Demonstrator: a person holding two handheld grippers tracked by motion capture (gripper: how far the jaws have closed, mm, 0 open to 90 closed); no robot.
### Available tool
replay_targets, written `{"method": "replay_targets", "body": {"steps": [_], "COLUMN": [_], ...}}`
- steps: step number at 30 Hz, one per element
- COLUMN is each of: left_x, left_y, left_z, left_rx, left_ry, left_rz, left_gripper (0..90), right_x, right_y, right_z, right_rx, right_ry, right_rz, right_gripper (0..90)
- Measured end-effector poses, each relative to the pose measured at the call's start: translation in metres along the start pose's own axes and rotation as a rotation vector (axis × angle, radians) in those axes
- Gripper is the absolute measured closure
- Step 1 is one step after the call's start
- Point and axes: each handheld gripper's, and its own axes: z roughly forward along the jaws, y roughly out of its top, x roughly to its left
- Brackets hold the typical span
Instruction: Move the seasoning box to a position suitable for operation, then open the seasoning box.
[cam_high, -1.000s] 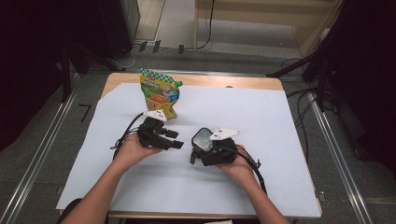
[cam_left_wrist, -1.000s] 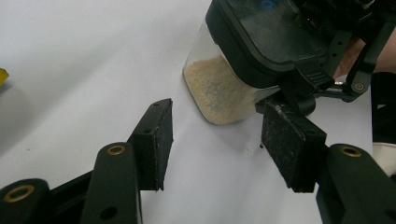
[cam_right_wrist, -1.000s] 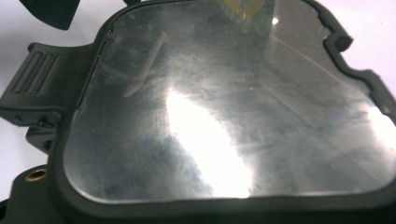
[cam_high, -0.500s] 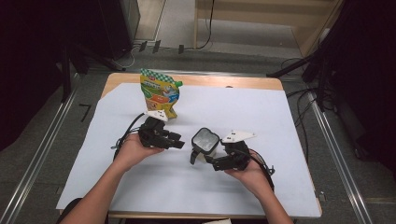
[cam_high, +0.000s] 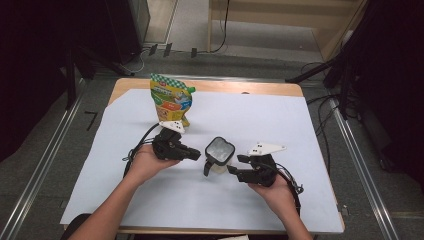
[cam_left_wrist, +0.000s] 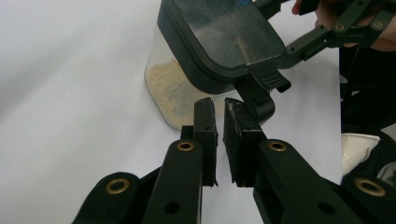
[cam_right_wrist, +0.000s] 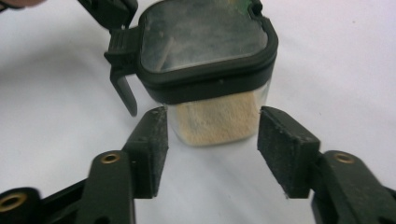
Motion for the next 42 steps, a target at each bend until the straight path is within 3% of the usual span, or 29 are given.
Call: {"method": "replay_targets", "body": {"steps": [5,11,15,20,42], "left_x": [-0.003,-0.007,-0.011,-0.013,-0.026], "left_y": [0.0,0.0,0.001,0.001,0.005], "left_z": [0.003,0.01,0.015,0.02,0.035], "left_rx": [0.009,0.015,0.019,0.031,0.004], "left_ry": [-0.009,-0.029,-0.011,0.009,-0.03], "left_rz": [0.011,0.011,0.015,0.023,0.021], "left_gripper": [89.2,90.0,90.0,90.0,90.0], "right_x": [0.002,0.003,0.002,0.001,-0.01], "right_y": [0.002,0.004,0.005,0.005,0.006], "right_z": [0.003,0.001,0.001,0.002,0.007], "right_rx": [-0.007,-0.003,-0.002,0.01,-0.002], "right_ry": [-0.018,0.011,0.018,0.02,-0.031], "right_rz": [-0.03,-0.035,-0.01,0.026,0.066], "right_gripper": [53.6,77.1,90.0,90.0,90.0]}}
